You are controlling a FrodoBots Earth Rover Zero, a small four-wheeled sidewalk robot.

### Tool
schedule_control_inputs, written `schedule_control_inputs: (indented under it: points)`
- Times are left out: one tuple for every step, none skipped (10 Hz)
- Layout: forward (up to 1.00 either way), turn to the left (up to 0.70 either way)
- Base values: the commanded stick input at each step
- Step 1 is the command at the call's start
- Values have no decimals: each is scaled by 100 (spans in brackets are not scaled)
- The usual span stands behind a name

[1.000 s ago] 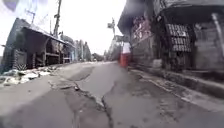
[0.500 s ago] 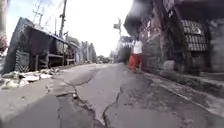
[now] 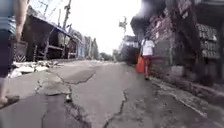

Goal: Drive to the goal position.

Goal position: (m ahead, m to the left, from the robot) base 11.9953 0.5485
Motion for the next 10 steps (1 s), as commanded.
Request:
schedule_control_inputs:
  points:
    - [70, 0]
    - [70, 0]
    - [70, 0]
    - [70, 0]
    - [70, 0]
    - [70, 0]
    - [70, 0]
    - [70, 0]
    - [70, 0]
    - [70, 0]
